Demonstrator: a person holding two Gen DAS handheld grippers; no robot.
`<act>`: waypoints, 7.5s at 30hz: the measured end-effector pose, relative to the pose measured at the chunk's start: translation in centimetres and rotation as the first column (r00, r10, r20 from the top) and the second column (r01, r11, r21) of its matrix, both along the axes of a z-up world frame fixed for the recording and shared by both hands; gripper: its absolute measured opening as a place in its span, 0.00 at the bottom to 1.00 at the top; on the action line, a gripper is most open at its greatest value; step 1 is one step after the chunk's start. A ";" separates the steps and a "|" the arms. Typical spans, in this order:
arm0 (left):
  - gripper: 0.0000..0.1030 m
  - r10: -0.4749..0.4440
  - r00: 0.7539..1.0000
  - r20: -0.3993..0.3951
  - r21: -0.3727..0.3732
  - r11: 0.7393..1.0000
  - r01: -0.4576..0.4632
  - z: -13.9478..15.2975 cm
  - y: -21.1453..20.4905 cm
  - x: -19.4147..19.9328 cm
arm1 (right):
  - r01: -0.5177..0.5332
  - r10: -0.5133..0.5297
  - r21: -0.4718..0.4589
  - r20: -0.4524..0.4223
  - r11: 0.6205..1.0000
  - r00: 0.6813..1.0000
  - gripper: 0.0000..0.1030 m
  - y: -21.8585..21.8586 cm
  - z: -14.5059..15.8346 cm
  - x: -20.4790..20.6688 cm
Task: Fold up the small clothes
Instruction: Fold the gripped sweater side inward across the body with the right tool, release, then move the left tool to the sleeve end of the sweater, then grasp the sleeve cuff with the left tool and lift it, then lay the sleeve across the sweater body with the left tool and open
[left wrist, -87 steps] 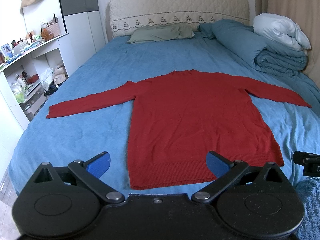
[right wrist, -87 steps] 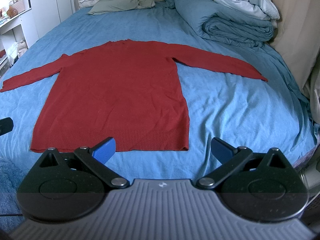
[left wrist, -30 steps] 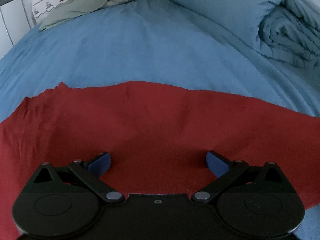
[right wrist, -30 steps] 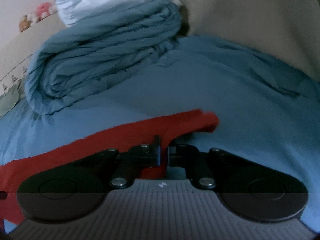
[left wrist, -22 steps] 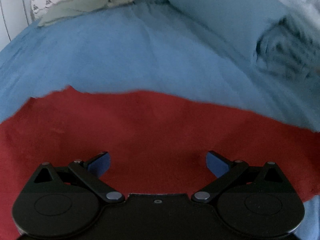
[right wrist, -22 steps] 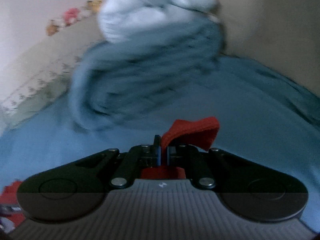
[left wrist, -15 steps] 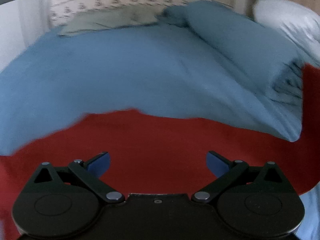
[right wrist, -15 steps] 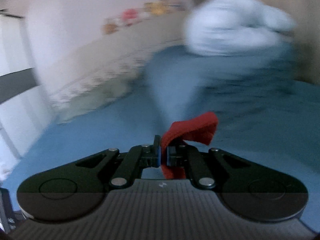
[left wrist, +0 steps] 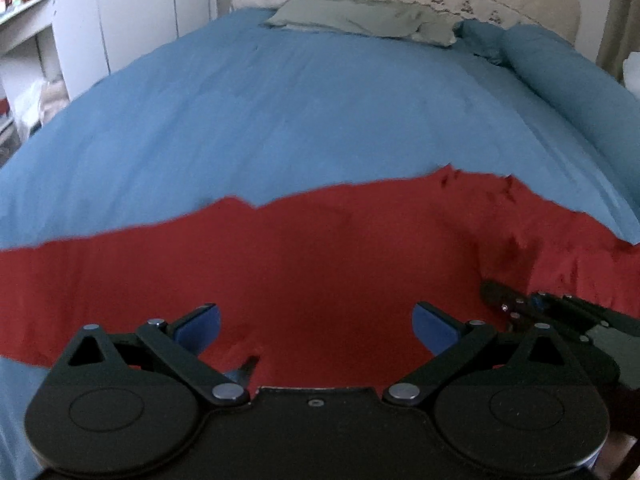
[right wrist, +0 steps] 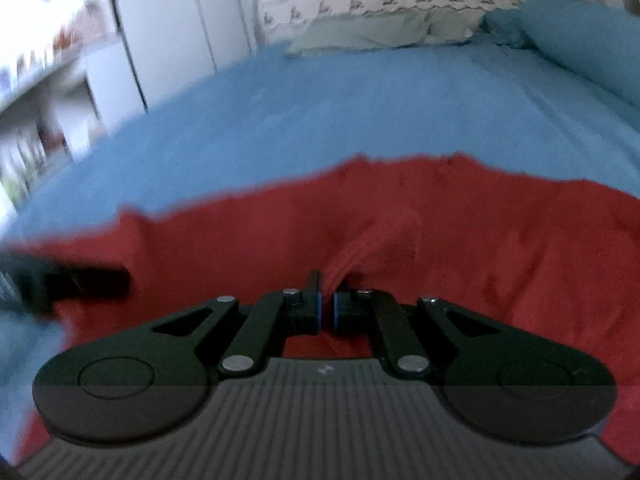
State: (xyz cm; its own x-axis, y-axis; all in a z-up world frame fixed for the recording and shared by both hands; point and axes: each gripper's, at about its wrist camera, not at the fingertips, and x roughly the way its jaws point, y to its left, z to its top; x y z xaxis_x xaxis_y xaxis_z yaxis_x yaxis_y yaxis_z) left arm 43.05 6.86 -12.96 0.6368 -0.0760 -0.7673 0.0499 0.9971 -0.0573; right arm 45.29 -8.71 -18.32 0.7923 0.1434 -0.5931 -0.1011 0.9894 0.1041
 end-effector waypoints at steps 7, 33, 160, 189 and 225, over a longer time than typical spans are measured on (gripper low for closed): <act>1.00 -0.040 0.999 -0.001 -0.075 0.996 0.040 -0.6 0.6 -0.4 | -0.076 0.090 -0.177 0.070 0.981 0.993 0.87 0.2 -0.1 -1.9; 0.03 -0.063 0.996 0.062 -0.332 0.940 0.080 -1.8 -9.1 4.0 | 0.123 -0.121 -0.035 0.045 0.992 0.992 0.98 -15.3 1.2 -14.8; 0.05 0.573 0.809 0.136 -0.344 0.793 -0.503 -2.1 35.2 -4.7 | 0.017 -0.015 -0.049 0.037 0.999 0.999 1.00 3.7 4.1 -18.2; 0.06 -0.236 0.957 0.167 -0.129 0.957 0.259 -2.4 -15.7 0.5 | 0.268 -0.274 0.113 0.039 0.957 0.961 1.00 -17.3 5.1 -24.3; 0.99 -0.184 0.966 0.180 -0.219 0.950 0.221 -3.4 1.2 -7.9 | 0.250 -0.247 0.022 -0.076 0.968 0.966 0.30 -5.2 1.7 0.3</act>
State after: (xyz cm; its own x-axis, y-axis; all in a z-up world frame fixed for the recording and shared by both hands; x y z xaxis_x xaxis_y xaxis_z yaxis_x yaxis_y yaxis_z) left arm 35.13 8.09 -16.35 0.6989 -0.3820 -0.6047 0.2764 0.9240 -0.2642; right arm 45.55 -13.90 -16.60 0.7609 -0.0331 -0.6480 0.1564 0.9786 0.1336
